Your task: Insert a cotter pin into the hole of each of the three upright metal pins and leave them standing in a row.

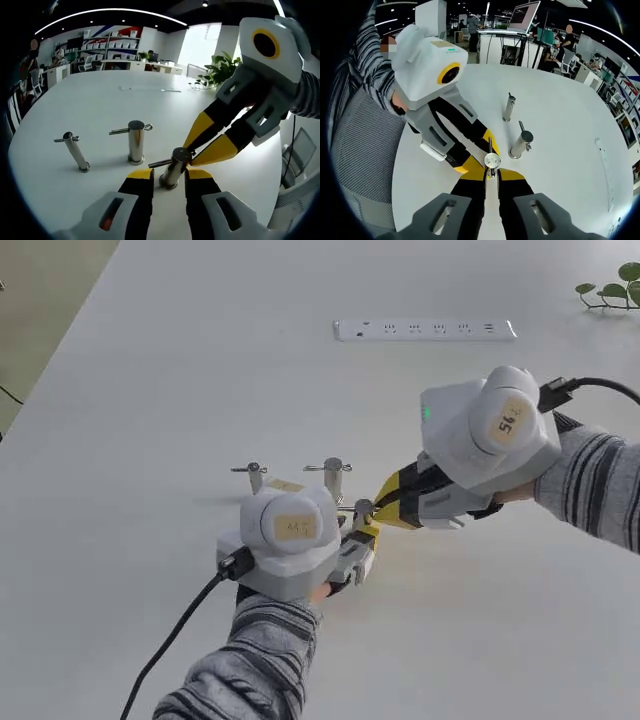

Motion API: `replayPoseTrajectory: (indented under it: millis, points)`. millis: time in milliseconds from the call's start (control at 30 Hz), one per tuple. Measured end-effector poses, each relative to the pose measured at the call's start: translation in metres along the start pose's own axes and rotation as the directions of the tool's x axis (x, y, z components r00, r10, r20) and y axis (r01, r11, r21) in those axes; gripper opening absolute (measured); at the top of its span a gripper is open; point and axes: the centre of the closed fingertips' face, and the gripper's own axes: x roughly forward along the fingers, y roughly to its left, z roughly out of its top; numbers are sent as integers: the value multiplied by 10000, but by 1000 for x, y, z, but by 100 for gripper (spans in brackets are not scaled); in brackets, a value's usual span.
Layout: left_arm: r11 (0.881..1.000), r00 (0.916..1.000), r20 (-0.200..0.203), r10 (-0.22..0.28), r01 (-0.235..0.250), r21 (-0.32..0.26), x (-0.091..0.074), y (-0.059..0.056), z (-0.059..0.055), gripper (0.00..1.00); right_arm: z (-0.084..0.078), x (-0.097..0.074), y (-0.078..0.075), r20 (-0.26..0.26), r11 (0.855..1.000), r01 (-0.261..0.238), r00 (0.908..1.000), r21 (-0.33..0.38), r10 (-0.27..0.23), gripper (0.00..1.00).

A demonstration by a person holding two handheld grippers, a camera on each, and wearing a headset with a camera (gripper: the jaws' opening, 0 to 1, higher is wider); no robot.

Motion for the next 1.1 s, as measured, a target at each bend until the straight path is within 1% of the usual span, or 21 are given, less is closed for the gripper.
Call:
replayPoseTrajectory:
  millis: [67, 100, 133, 167, 200, 267, 333, 467, 533, 667, 733, 833, 900, 967, 1033, 1067, 1100]
  points:
    - [9994, 9999, -20, -120, 120, 330, -4, 0, 1, 25, 2, 1, 0, 35, 10000, 38, 10000, 31, -38, 8]
    - [9968, 9997, -50, -253, 256, 760, -6, -1, 1, 27, 3, 1, 0, 47, 10000, 37, 10000, 21, -37, 9]
    - [9961, 9997, -93, -221, 229, 856, -8, 0, 0, 28, 5, 1, 0, 87, 10000, 37, 10000, 70, -38, 9]
    - [9935, 9993, -175, -332, 349, 1080, -10, 0, -1, 29, 6, 2, 0, 114, 9999, 21, 9999, 98, -22, 9]
    - [9923, 9991, -201, -372, 393, 1171, -11, 0, -2, 30, 7, 3, 1, 144, 9999, -13, 9999, 139, 11, 9]
    - [9857, 9985, -216, -502, 530, 1597, -16, -2, -1, 32, 9, 5, 2, 147, 9999, -40, 9999, 152, 37, 9]
    - [9830, 9979, -295, -571, 613, 1733, -19, -2, -2, 33, 10, 7, 2, 103, 9999, -49, 9999, 139, 48, 9]
    - [9790, 9972, -326, -674, 724, 1908, -27, 0, -2, 37, 10, 9, 3, 86, 9997, -79, 9999, 214, 78, 10]
    - [9786, 9964, -376, -753, 811, 1893, -31, 0, -2, 38, 10, 11, 3, 113, 9991, -120, 9999, 401, 116, 10]
    - [9786, 9967, -273, -764, 802, 1894, -39, 1, 1, 41, 6, 14, 3, 11, 9990, -119, 9999, 425, 118, 9]
    - [9788, 9966, -269, -777, 813, 1882, -43, 3, 1, 43, 6, 15, 3, 49, 9991, -113, 9999, 414, 111, 9]
    - [9802, 9970, -307, -717, 761, 1828, -49, 7, 0, 45, 5, 16, 3, 87, 9983, -171, 9998, 548, 166, 9]
    - [9806, 9971, -303, -704, 747, 1810, -53, 8, 0, 46, 6, 15, 4, 98, 9967, -221, 9997, 787, 214, 9]
    - [9802, 9972, -253, -701, 736, 1840, -56, 11, 0, 47, 6, 15, 4, 155, 9961, -280, 9995, 832, 269, 8]
    - [9826, 9974, -147, -709, 723, 1713, -60, 13, 1, 49, 3, 15, 2, 271, 9950, -351, 9991, 940, 327, 8]
    - [9857, 9977, -3, -681, 674, 1544, -61, 14, 3, 49, 2, 14, 1, 260, 9950, -366, 9991, 925, 344, 8]
    - [9889, 9969, 286, -733, 689, 1315, -63, 15, 7, 49, 2, 15, 1, 269, 9954, -403, 9989, 874, 380, 8]
